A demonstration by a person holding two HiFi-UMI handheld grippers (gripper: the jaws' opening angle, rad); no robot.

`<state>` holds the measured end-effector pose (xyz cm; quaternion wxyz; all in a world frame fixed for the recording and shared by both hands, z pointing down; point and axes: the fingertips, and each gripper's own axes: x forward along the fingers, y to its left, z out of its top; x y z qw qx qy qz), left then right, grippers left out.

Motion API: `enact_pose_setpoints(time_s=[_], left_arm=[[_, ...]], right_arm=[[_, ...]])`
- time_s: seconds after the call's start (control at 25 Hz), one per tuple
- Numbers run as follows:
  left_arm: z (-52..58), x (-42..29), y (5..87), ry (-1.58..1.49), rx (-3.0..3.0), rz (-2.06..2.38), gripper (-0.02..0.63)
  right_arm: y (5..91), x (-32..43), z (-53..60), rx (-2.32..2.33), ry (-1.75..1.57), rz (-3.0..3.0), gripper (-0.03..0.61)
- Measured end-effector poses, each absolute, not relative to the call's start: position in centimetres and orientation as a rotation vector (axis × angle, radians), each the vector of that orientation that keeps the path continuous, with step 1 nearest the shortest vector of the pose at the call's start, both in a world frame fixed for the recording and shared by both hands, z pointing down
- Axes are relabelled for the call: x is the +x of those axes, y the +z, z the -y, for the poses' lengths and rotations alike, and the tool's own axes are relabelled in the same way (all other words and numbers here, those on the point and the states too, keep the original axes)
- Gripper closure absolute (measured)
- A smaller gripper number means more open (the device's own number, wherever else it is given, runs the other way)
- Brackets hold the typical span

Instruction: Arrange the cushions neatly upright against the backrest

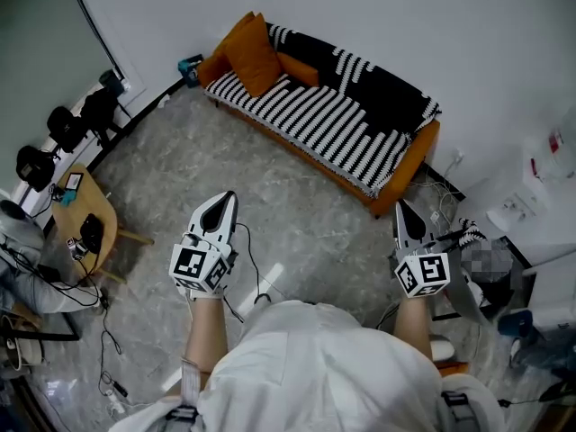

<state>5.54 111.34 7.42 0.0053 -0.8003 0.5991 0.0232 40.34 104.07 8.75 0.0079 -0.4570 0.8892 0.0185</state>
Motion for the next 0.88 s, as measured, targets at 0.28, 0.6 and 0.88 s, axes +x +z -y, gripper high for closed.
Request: enact_pose_setpoints(time_s=[0.28, 0.6, 0.88], left_arm=[[-112.7, 5.1, 8.1, 0.077, -2.499, -1.912, 0.598], [-112.6, 5.7, 8.9, 0.043, -2.526, -1.920, 0.598], [-111.6, 5.0, 9.4, 0.034, -2.527, -1.947, 0.598]], right_arm=[[10.1, 40.5, -104.8, -1.411, 0.018, -2.802, 0.571], [11.4, 40.8, -104.7, -1.420, -0.005, -2.830, 0.571], [12.4, 39.1, -103.4, -1.374, -0.041, -2.870, 0.571]])
